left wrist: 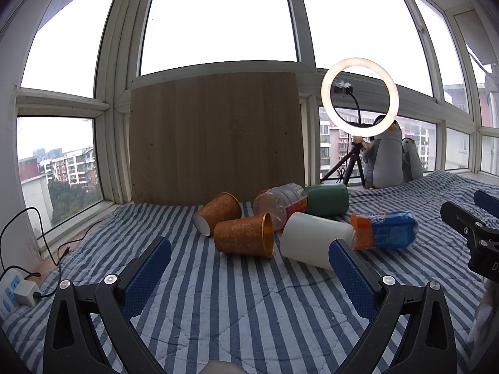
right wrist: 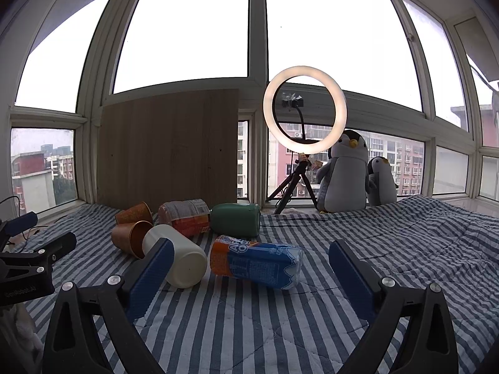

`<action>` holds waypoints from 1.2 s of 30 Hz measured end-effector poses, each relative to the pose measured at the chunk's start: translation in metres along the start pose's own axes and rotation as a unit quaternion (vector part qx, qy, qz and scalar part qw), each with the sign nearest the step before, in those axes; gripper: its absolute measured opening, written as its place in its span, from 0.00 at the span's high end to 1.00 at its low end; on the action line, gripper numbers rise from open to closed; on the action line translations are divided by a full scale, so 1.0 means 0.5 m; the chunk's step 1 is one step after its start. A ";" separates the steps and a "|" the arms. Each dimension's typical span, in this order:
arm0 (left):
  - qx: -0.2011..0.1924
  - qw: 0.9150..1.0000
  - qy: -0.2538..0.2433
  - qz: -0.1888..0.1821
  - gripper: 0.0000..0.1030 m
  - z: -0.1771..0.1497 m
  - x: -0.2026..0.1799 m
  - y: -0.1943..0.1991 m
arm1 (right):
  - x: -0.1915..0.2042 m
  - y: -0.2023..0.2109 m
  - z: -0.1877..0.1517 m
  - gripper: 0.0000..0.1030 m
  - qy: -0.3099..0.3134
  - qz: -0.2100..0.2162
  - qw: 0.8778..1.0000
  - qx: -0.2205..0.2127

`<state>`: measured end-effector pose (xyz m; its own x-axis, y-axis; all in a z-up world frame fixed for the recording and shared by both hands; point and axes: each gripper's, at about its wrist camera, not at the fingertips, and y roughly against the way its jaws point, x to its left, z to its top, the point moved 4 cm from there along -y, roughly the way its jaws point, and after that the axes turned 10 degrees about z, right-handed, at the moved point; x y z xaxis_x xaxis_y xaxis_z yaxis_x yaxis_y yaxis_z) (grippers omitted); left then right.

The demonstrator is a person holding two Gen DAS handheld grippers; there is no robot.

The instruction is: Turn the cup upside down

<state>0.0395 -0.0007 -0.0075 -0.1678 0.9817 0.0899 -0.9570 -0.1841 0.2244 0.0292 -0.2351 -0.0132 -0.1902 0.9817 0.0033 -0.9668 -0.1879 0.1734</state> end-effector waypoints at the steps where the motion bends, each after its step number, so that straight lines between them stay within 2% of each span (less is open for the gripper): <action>1: 0.000 1.000 0.000 0.000 0.01 -0.001 0.000 0.000 | 0.004 -0.007 -0.005 0.05 0.000 0.000 1.000 0.000; 36: 0.003 1.000 -0.003 -0.002 0.01 -0.009 -0.004 -0.001 | 0.007 -0.007 -0.004 0.04 -0.001 0.001 1.000 0.000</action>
<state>0.0392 -0.0023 -0.0120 -0.1616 0.9823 0.0949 -0.9565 -0.1796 0.2298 0.0317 -0.2312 -0.0160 -0.1912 0.9815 0.0055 -0.9665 -0.1893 0.1733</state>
